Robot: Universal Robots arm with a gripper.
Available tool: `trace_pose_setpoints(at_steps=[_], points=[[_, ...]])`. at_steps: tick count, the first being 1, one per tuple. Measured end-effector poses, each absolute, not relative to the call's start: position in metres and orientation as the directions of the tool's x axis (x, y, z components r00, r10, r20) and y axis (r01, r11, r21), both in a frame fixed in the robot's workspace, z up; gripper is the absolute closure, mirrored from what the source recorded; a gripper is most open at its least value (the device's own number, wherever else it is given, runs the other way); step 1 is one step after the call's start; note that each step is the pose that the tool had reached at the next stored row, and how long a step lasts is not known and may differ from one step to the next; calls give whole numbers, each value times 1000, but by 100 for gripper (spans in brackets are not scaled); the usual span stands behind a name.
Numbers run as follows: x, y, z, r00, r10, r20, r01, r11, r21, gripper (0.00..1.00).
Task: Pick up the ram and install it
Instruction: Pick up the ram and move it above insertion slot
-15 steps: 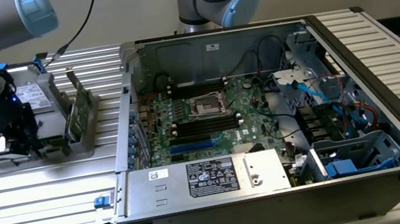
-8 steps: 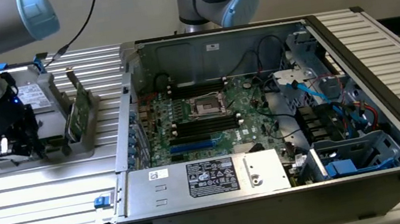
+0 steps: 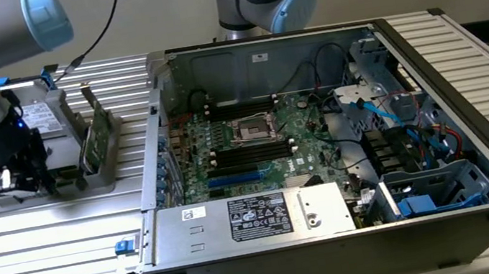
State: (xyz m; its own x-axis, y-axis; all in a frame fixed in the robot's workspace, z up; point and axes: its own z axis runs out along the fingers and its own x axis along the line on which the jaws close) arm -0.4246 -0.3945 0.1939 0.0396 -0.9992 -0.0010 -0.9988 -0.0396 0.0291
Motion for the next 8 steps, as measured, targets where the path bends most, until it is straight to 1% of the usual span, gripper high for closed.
trace_pose_setpoints(at_steps=[8], points=[[-425, -394, 193, 40, -999, -1, -999, -40, 29, 69]])
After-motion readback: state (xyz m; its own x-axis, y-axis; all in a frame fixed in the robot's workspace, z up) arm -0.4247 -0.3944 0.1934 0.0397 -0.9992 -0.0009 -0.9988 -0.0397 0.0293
